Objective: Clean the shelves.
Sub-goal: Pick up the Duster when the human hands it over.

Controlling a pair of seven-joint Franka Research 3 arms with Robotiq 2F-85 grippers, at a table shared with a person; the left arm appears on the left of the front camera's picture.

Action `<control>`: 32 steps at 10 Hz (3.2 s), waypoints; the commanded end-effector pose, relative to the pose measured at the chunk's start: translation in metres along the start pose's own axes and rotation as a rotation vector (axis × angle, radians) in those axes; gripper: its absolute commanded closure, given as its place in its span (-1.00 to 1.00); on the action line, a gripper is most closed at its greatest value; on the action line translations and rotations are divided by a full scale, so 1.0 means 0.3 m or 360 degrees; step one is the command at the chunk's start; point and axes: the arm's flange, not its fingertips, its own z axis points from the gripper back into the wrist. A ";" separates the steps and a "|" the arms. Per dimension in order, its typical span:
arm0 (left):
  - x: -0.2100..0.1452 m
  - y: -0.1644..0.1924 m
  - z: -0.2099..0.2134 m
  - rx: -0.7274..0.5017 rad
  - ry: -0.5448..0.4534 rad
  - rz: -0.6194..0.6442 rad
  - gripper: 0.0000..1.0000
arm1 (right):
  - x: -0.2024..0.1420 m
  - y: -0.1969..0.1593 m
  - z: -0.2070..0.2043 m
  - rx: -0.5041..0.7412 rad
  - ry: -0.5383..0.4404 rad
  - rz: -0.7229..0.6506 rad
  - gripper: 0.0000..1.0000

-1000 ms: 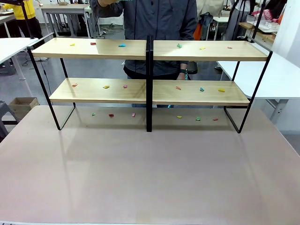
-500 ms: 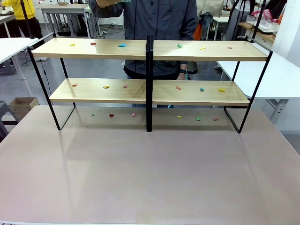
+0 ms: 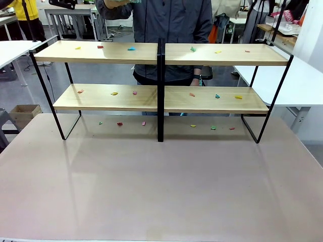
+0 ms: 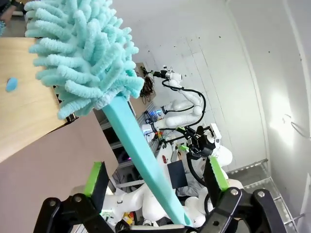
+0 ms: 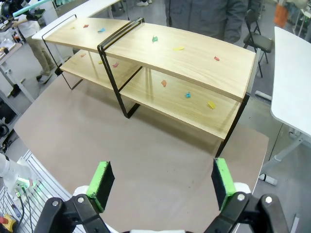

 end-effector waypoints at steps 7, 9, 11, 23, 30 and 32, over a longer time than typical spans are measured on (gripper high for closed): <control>0.029 -0.003 -0.040 -0.0050 -0.0022 0.0072 1.00 | -0.002 0.001 0.000 0.0006 0.0000 -0.0001 -1.00; 0.027 0.001 -0.043 -0.0047 -0.0015 0.0074 1.00 | -0.002 0.001 0.000 0.0006 0.0000 -0.0001 -1.00; 0.019 -0.004 -0.043 -0.0049 0.0001 0.0059 1.00 | -0.002 0.001 0.000 0.0006 0.0000 -0.0001 -1.00; -0.432 -0.147 0.665 0.0358 0.0573 -0.0462 1.00 | -0.002 0.001 0.000 0.0006 0.0000 -0.0001 -1.00; -0.872 -0.131 1.201 0.0618 0.0234 -0.0547 1.00 | -0.002 0.001 0.000 0.0006 0.0000 -0.0001 -1.00; -0.827 -0.155 1.205 0.0632 0.0330 -0.0513 1.00 | -0.002 0.001 0.000 0.0006 0.0000 -0.0001 -1.00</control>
